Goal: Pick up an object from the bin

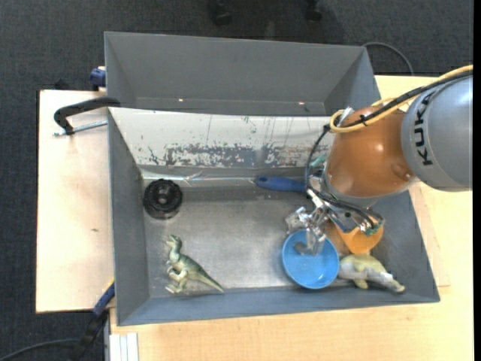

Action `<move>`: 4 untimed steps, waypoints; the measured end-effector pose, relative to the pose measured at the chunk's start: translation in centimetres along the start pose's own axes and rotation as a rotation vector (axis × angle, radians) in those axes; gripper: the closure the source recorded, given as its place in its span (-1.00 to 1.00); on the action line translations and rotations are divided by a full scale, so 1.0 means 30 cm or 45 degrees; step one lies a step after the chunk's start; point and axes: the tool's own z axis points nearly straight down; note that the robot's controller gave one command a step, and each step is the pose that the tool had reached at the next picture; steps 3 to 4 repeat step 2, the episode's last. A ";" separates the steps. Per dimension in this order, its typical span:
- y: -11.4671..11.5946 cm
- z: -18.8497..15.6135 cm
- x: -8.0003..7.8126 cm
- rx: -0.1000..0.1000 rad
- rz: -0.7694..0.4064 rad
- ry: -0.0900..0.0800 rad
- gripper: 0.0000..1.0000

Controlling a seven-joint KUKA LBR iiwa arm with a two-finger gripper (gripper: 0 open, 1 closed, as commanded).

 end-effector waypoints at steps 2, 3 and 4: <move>-0.047 -0.663 -0.017 0.012 -0.091 -0.015 1.00; -0.047 -0.663 -0.017 0.012 -0.091 -0.015 1.00; -0.047 -0.663 -0.017 0.012 -0.091 -0.015 1.00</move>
Offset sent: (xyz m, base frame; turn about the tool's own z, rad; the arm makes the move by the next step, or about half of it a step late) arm 0.0028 -0.0089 0.1070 -0.0599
